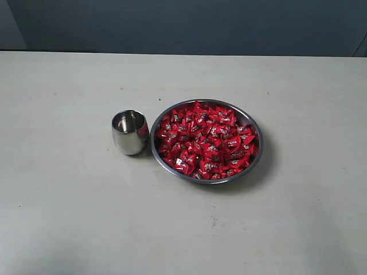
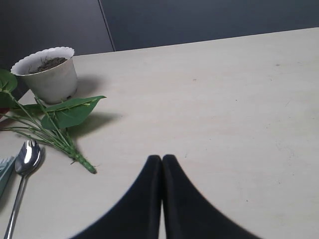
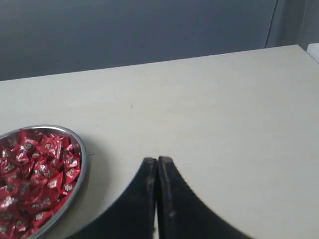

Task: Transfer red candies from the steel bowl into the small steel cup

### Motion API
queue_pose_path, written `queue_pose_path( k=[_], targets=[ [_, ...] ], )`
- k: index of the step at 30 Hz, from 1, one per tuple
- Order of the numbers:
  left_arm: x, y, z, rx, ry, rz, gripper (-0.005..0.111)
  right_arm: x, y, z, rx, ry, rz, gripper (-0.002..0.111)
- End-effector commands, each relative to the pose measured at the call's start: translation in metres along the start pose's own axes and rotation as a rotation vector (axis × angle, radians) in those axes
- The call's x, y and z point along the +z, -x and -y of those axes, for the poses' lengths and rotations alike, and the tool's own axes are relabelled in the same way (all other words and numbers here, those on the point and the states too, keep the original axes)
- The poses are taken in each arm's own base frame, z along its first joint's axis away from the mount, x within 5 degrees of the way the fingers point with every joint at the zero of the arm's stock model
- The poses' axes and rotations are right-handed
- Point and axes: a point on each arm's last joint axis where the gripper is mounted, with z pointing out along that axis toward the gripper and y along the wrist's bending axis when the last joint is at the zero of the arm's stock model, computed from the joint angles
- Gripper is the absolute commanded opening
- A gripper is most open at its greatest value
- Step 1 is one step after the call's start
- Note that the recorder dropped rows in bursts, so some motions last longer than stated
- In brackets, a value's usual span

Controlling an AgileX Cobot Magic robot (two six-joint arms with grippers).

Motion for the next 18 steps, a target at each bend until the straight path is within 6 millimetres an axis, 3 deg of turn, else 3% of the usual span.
queue_pose_path(
  k=[1,4,18],
  targets=[
    [0.000,-0.001,0.000,-0.001,0.000,0.006,0.000,0.012,0.050,-0.005,-0.002,0.002,0.015,0.000],
    [0.000,-0.001,0.000,-0.001,0.000,0.006,0.000,0.021,0.071,-0.007,-0.002,0.001,0.022,0.000],
    [0.000,-0.001,0.000,-0.001,0.000,0.006,0.000,0.022,0.076,-0.009,0.068,0.023,0.063,0.000]
  ],
)
